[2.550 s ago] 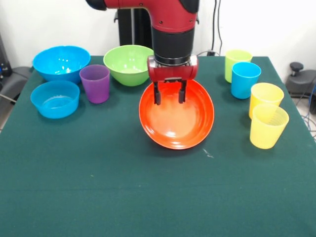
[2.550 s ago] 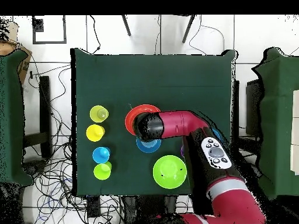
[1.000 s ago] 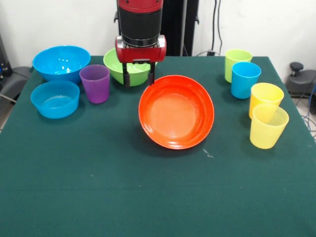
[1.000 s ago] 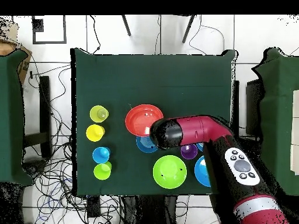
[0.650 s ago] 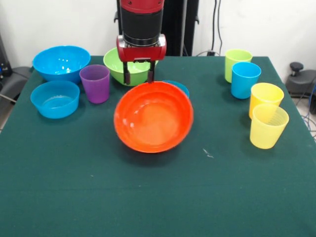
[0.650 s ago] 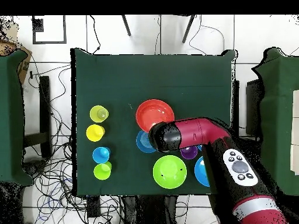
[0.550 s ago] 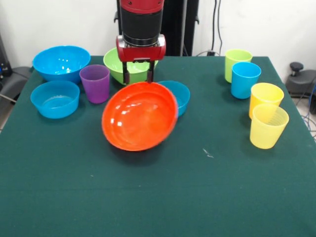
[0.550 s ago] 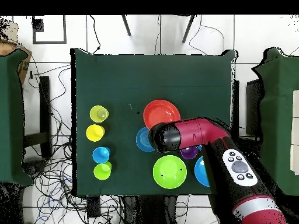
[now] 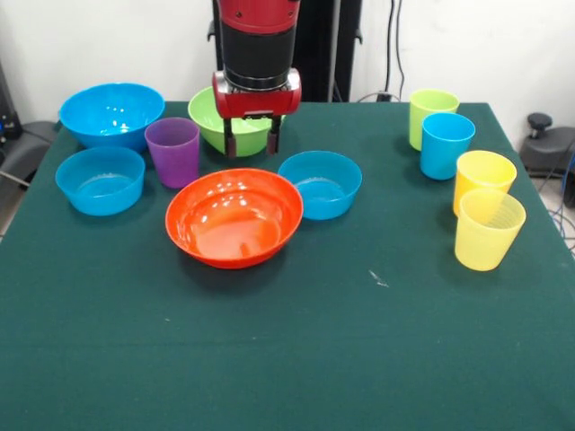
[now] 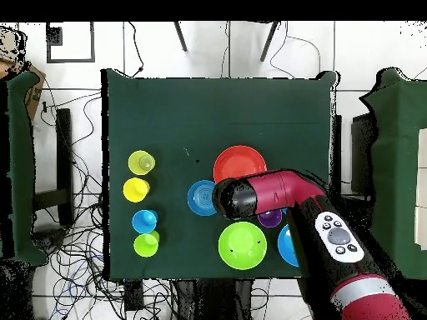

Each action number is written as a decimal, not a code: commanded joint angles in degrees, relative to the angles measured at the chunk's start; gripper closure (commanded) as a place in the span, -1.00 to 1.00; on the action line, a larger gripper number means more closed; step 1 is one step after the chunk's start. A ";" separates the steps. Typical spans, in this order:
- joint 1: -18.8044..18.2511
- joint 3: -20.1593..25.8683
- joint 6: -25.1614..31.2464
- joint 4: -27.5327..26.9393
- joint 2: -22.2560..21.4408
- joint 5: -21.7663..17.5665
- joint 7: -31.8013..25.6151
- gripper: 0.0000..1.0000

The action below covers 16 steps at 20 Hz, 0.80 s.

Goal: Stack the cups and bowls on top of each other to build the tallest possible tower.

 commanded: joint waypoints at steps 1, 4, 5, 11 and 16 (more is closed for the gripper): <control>0.74 2.73 -2.98 2.58 3.17 -4.51 -5.96 -1.00; 0.77 2.76 -3.05 2.49 3.21 -4.41 -5.83 -1.00; 0.73 2.83 -3.07 2.51 3.23 -4.42 -5.91 -1.00; 0.68 2.88 -3.31 2.57 3.27 -4.55 -5.83 -1.00; 0.39 3.44 -2.11 2.51 2.74 -3.60 -6.35 -1.00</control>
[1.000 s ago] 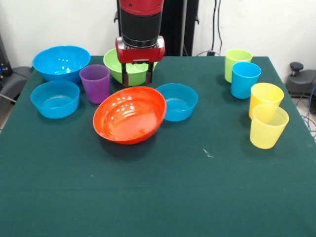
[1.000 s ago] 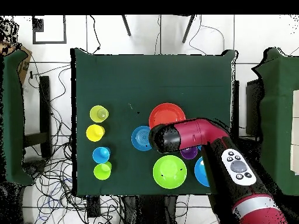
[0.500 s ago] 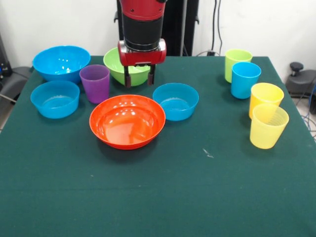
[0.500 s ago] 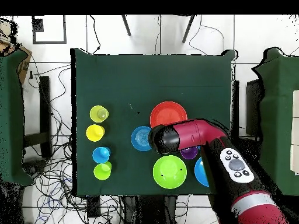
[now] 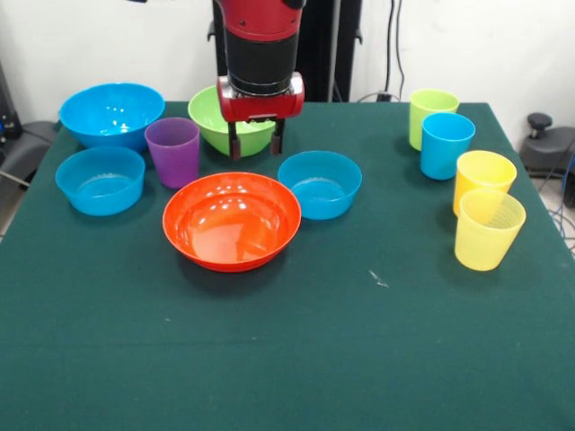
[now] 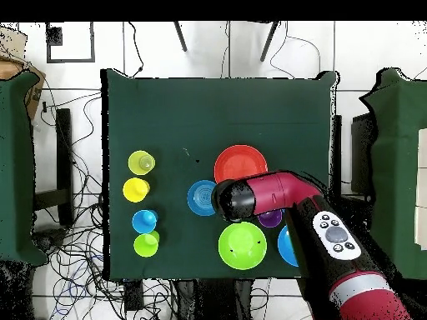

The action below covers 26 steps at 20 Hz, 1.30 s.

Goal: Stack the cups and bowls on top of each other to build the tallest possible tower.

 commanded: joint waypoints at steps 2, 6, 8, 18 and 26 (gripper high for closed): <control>0.50 3.56 -1.70 2.05 1.61 -3.09 -6.36 -1.00; 0.82 3.48 -1.81 1.92 1.60 -2.90 -5.68 -1.00; 0.78 3.58 -2.32 1.92 1.53 -2.38 -4.82 -1.00; 0.65 4.32 -4.49 1.16 0.98 2.47 0.45 -1.00; 3.56 2.25 -7.30 -0.16 2.16 3.32 5.93 -1.00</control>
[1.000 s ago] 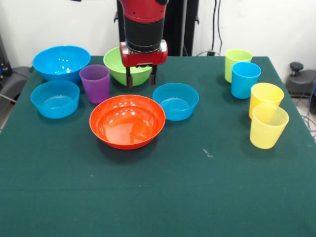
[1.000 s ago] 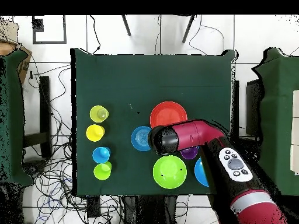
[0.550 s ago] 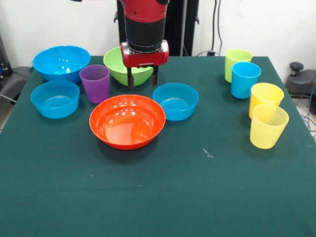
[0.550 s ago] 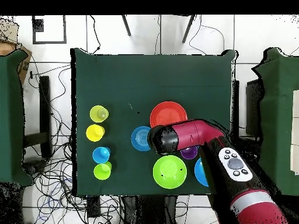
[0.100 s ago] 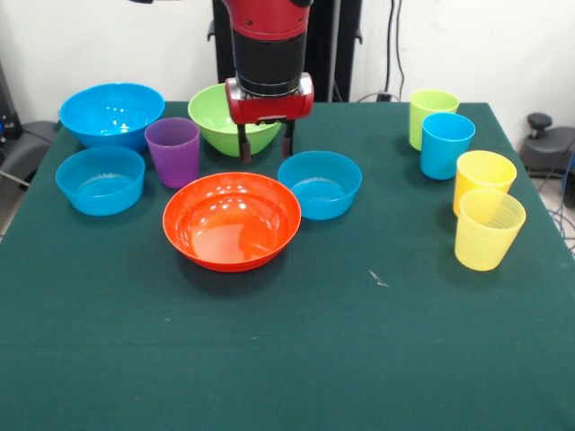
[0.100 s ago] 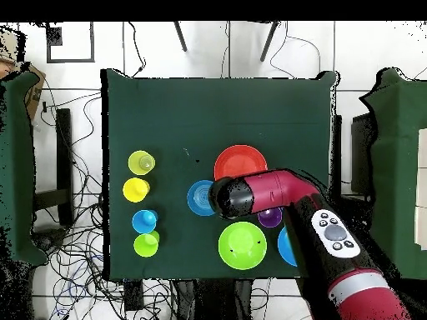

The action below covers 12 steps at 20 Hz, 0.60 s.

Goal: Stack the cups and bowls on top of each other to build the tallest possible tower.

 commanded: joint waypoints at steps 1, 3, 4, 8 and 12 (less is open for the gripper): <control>3.99 0.93 -6.45 -0.49 2.45 1.46 6.86 -1.00; 5.11 0.01 -6.85 -1.24 2.94 1.66 8.00 -1.00; 5.67 -0.34 -6.89 -1.75 3.25 1.78 8.33 -1.00; 7.35 -1.52 -6.75 -3.59 4.12 2.74 8.61 -1.00; 8.65 -2.65 -7.83 -4.49 4.87 3.50 9.44 -1.00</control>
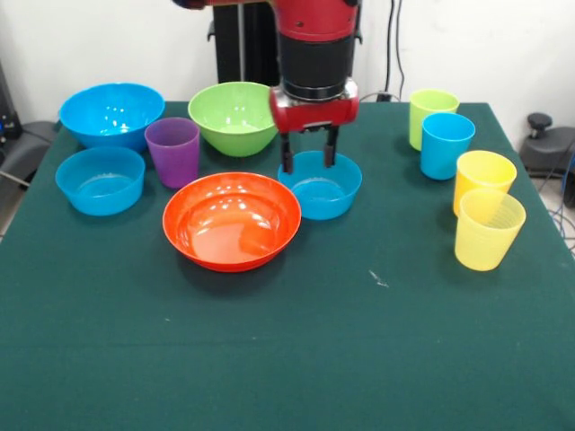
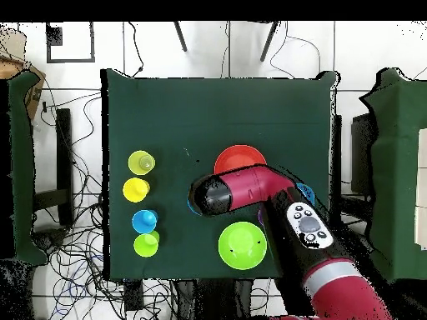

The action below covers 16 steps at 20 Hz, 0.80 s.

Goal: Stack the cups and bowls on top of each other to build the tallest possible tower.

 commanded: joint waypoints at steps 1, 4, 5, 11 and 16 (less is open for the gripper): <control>3.45 -2.31 -3.74 -4.53 4.83 2.09 9.55 -1.00; 4.27 -3.00 -3.95 -5.49 5.26 2.98 9.98 -1.00; 4.38 -3.12 -4.19 -5.52 5.26 3.11 10.14 -1.00; 2.49 -3.08 -8.92 -3.42 3.49 6.34 11.98 -1.00; 2.32 -4.60 -10.47 -3.13 3.06 9.56 13.40 -1.00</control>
